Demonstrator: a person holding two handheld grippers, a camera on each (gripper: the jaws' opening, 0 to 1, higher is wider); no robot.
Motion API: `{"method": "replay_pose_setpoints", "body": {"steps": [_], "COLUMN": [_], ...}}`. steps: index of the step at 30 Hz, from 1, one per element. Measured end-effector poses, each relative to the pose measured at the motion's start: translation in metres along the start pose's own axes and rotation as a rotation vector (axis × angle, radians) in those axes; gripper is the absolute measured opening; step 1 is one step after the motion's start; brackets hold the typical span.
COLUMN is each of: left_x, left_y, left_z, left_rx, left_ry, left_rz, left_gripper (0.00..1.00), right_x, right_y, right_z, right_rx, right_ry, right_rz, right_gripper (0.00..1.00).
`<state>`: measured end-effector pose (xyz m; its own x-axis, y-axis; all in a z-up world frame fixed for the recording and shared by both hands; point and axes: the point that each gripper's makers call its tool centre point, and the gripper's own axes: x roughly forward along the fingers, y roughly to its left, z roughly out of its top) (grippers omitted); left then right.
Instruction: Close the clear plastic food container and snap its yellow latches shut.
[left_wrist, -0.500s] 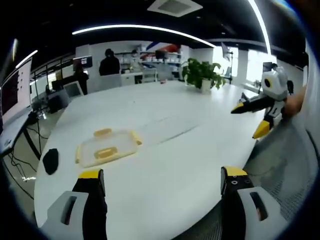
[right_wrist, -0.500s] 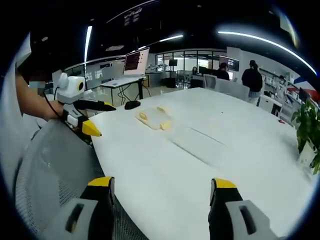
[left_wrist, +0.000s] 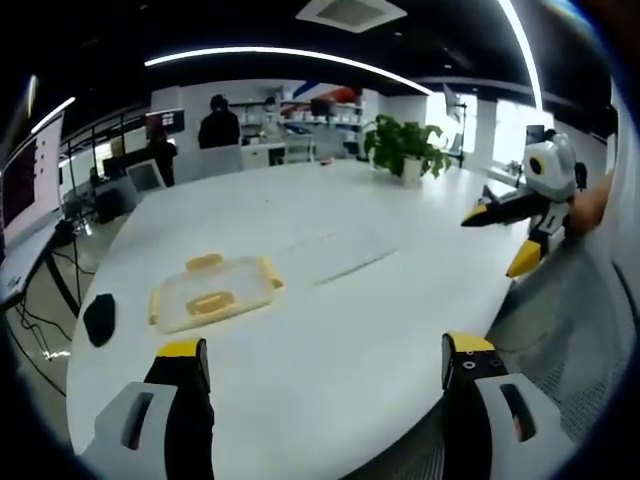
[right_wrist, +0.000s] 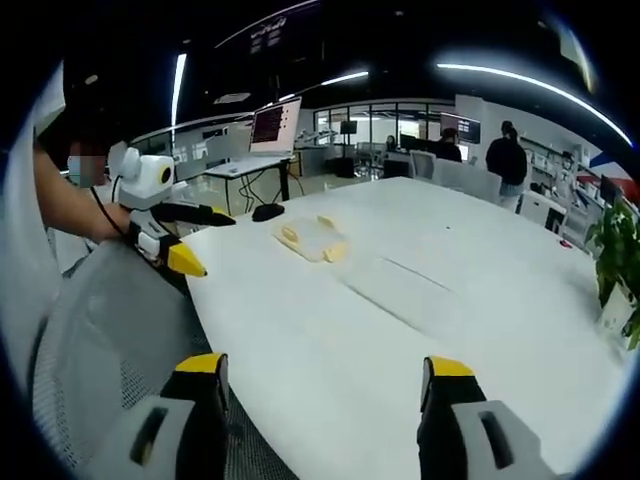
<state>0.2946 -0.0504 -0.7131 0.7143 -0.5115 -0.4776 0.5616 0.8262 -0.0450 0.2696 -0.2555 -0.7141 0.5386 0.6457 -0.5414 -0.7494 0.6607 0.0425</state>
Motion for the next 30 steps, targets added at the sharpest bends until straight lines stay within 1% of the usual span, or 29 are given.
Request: {"method": "replay_pose_setpoints", "body": {"steps": [17, 22, 30], "left_x": [0.000, 0.000, 0.000], "left_y": [0.001, -0.001, 0.001], "left_z": [-0.001, -0.001, -0.001], "left_rx": [0.002, 0.001, -0.005], "left_ry": [0.003, 0.005, 0.000], "left_rz": [-0.001, -0.006, -0.005], "left_gripper": [0.94, 0.95, 0.94], "right_x": [0.000, 0.000, -0.001], "right_y": [-0.002, -0.006, -0.010], "right_z": [0.000, -0.005, -0.005], "right_rx": [0.009, 0.011, 0.013], "right_ry": [-0.001, 0.022, 0.024], "right_rz": [-0.010, -0.030, -0.050], "right_gripper": [0.78, 0.77, 0.75]}}
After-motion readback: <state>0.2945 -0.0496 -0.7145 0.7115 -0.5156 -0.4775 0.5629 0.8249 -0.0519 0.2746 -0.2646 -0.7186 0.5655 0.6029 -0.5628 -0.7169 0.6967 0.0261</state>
